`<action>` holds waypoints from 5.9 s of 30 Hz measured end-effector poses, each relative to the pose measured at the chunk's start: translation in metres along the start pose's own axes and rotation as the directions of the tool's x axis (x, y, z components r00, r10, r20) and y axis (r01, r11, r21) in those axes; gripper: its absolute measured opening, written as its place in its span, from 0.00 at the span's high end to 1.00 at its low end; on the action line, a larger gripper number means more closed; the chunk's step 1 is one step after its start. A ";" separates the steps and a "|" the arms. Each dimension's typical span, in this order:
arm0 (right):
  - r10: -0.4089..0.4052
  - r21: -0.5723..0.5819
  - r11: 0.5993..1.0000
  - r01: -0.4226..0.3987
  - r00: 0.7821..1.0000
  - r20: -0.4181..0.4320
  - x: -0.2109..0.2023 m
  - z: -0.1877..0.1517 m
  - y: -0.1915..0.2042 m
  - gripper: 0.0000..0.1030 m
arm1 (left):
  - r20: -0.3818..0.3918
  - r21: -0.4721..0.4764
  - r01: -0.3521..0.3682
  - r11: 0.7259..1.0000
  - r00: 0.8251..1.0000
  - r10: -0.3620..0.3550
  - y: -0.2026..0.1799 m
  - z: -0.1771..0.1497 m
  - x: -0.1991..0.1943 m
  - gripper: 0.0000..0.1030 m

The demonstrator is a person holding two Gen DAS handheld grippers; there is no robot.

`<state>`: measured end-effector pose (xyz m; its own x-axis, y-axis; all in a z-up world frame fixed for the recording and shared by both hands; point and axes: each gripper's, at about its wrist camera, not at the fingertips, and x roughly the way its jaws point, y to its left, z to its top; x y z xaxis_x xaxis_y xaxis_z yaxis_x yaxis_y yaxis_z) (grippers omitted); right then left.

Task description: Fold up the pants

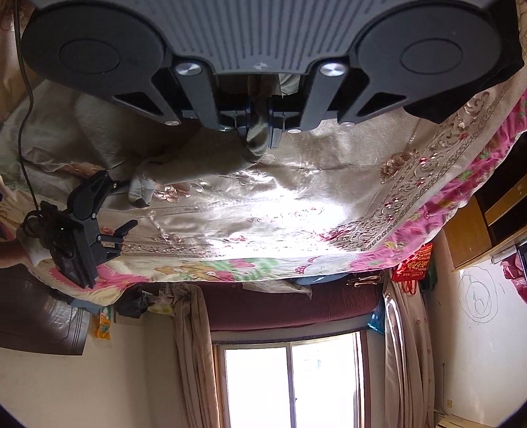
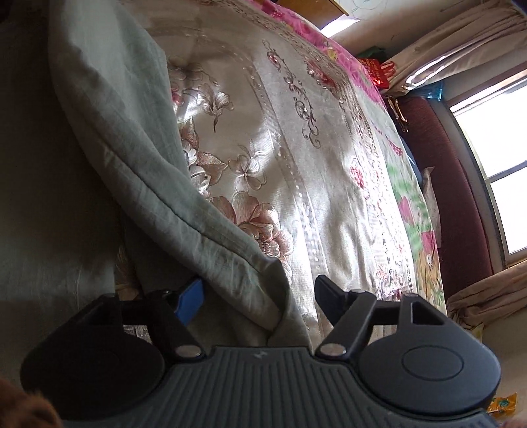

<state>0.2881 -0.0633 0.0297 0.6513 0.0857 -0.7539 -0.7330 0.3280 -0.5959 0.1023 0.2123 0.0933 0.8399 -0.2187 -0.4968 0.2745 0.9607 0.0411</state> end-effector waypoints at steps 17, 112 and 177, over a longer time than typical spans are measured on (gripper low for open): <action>0.022 0.318 0.948 0.007 0.996 -0.087 0.020 -0.020 -0.025 0.59 | -0.068 -0.040 0.011 0.999 0.998 -0.014 0.003 -0.033 -0.001 0.75; 0.079 0.477 0.810 -0.341 0.869 0.488 -0.124 0.224 0.071 0.98 | -0.021 0.163 0.070 0.984 0.998 -0.067 0.013 -0.061 0.004 0.61; 0.298 0.621 0.564 -0.544 0.835 0.462 -0.056 0.202 0.168 0.69 | -0.026 0.016 -0.229 0.973 0.973 0.230 0.047 -0.050 -0.019 0.51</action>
<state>0.1682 0.1770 0.0279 0.4165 0.6039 -0.6796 -0.6459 0.7226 0.2463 0.0759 0.2701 0.0617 0.8679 0.0125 -0.4966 0.0821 0.9823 0.1681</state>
